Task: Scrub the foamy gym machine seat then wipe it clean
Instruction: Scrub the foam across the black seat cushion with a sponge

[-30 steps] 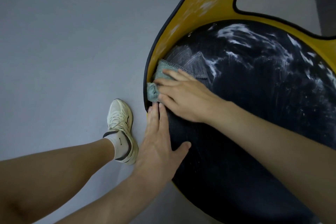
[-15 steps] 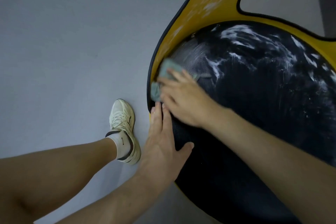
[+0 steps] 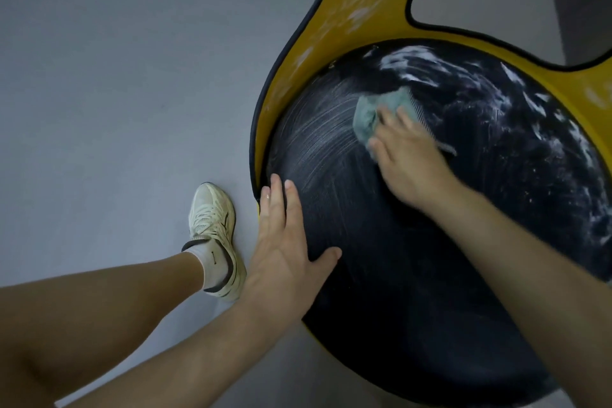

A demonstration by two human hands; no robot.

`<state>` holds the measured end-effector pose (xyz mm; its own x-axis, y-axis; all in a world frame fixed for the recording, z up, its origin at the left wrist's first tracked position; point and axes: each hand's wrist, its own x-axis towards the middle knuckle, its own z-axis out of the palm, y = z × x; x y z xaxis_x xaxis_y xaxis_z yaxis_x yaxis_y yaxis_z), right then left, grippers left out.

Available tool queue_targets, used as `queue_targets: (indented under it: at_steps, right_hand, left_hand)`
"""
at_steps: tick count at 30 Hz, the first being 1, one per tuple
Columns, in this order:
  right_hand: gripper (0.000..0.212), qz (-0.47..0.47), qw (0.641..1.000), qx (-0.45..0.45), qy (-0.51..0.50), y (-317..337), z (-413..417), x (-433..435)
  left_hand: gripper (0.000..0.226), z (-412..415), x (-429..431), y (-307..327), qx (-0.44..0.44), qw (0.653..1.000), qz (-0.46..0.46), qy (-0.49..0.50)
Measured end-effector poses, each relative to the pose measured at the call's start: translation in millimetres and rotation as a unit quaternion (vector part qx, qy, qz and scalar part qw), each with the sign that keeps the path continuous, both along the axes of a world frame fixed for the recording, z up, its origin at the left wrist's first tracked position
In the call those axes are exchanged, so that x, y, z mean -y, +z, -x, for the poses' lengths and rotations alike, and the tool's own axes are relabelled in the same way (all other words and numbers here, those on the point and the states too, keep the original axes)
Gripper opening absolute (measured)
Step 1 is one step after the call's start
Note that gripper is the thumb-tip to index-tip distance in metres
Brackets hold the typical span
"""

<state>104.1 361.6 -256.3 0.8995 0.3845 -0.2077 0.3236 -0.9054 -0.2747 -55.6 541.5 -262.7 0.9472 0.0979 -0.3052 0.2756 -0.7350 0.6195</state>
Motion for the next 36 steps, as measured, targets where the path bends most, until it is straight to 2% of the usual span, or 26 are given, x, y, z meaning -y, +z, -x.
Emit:
queue_targets:
  at_steps: [4, 6, 9, 13, 16, 21, 24, 26, 29, 33, 36]
  right_hand:
    - [0.063, 0.006, 0.995, -0.014, 0.100, 1.2, 86.6, -6.4]
    - [0.064, 0.025, 0.991, -0.023, 0.131, 1.0, 94.4, -8.7]
    - [0.062, 0.036, 0.992, -0.008, 0.122, -1.6, 46.9, -19.0]
    - [0.055, 0.037, 0.999, -0.016, 0.019, -6.4, -50.5, -50.5]
    - [0.054, 0.032, 0.999, -0.013, -0.025, -9.8, -69.3, -69.5]
    - [0.052, -0.005, 0.998, -0.005, 0.059, -2.9, 34.1, -38.7]
    - [0.056, 0.037, 0.993, -0.011, 0.110, 0.1, 107.8, -5.1]
    - [0.057, 0.059, 0.990, -0.032, 0.125, -1.0, 116.9, 4.5]
    - [0.062, 0.059, 0.990, -0.017, 0.124, -0.5, 75.9, -11.1]
    - [0.056, 0.043, 0.998, -0.017, 0.037, -4.4, -16.1, -48.1]
    - [0.055, 0.045, 0.999, -0.019, -0.001, -5.4, -48.8, -71.5]
  left_hand:
    - [0.114, -7.2, 0.7, 0.4, 0.002, 1.000, -0.005, -0.005]
    - [0.116, -8.6, -0.4, 0.4, 0.005, 1.000, -0.011, -0.009]
    - [0.117, -12.8, -2.8, 0.6, 0.000, 0.999, -0.044, -0.021]
    - [0.117, -18.9, -3.5, 4.9, -0.020, 0.997, -0.065, -0.032]
    - [0.117, -21.6, -3.5, 4.0, -0.023, 0.997, -0.069, -0.034]
    - [0.116, -21.8, -5.8, 4.5, -0.016, 0.997, -0.059, -0.042]
    - [0.116, -19.8, -6.6, 3.3, 0.007, 0.998, -0.045, -0.036]
    - [0.116, -19.4, -6.4, 2.2, 0.013, 0.998, -0.048, -0.039]
    - [0.118, -22.7, -6.9, 1.5, 0.002, 0.997, -0.061, -0.043]
    - [0.119, -29.7, -6.3, 3.2, -0.020, 0.995, -0.087, -0.050]
    - [0.108, -32.7, -4.5, 2.7, -0.006, 0.995, -0.088, -0.043]
